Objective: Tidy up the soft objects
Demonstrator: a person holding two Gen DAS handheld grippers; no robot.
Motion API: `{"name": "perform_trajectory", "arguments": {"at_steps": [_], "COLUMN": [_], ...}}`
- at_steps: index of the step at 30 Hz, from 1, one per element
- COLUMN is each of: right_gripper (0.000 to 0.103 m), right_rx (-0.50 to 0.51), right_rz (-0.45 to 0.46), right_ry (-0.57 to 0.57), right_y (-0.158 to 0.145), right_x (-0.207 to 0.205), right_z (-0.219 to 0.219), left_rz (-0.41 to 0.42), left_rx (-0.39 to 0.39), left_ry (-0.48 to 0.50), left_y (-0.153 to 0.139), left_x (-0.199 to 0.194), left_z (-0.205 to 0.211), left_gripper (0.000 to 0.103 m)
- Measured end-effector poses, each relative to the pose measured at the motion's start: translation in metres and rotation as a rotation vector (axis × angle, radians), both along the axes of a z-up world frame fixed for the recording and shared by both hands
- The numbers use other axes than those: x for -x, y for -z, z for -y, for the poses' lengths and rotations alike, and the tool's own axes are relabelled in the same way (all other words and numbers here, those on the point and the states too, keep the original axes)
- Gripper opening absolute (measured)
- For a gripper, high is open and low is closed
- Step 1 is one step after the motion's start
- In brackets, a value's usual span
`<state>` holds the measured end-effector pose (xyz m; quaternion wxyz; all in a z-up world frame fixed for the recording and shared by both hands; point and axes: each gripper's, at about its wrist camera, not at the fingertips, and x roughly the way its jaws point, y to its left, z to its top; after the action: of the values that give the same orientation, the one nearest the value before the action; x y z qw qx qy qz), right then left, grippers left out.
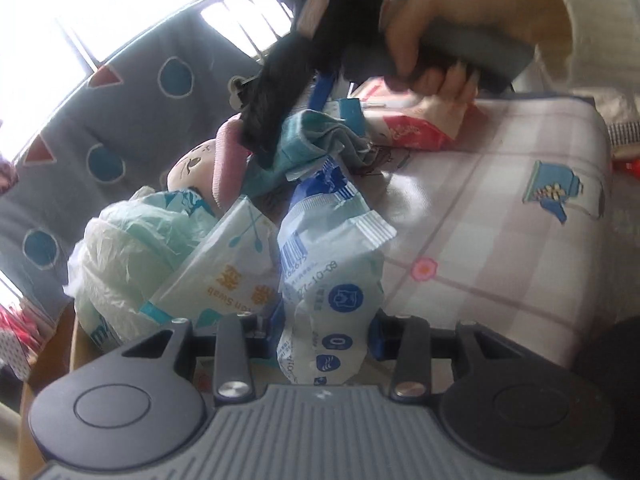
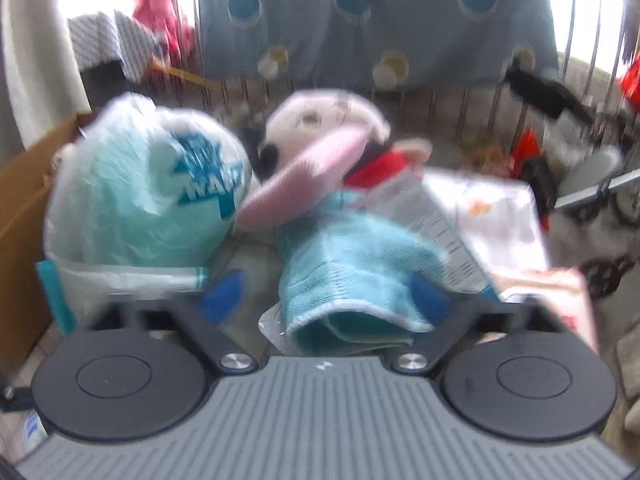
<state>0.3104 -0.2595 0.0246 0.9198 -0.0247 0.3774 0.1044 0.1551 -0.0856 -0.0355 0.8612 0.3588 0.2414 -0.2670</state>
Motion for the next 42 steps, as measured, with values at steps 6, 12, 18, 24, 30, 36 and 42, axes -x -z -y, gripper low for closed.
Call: {"name": "perform_trajectory", "arguments": {"at_steps": [6,12,18,24,30,36,42], "right_gripper": [0.009,0.009,0.009,0.01,0.014,0.016,0.025], "right_rx": [0.059,-0.168,-0.327,-0.298,-0.3,-0.272,-0.245], "right_rz": [0.088,0.103,0.073,-0.025,-0.092,-0.142,-0.135], "right_ry": [0.064,0.074,0.037,0.112,0.204,0.19,0.167], "right_y": [-0.019,-0.076,-0.105,-0.055,-0.003,0.03,0.039], "right_x": [0.012,0.039,0.105,0.176,0.223,0.239,0.227], "right_z": [-0.014,0.005,0.026,0.044,0.06,0.054,0.043], "left_rz": [-0.016,-0.03,-0.032,-0.143,-0.191,-0.23,-0.37], "left_rx": [0.049,0.063,0.027,0.134,0.156,0.187,0.401], "left_ry": [-0.023,-0.055,-0.035,0.048,0.105,0.057,-0.052], "left_y": [-0.003,-0.011,-0.014,-0.012,-0.007,-0.016,-0.042], "left_x": [-0.002,0.002,0.028,0.043,0.047,0.044,0.025], "left_z": [-0.007,-0.015,-0.032,-0.038,-0.034,-0.036,-0.064], "left_gripper": [0.042,0.042,0.042,0.053,0.069,0.09,0.103]}}
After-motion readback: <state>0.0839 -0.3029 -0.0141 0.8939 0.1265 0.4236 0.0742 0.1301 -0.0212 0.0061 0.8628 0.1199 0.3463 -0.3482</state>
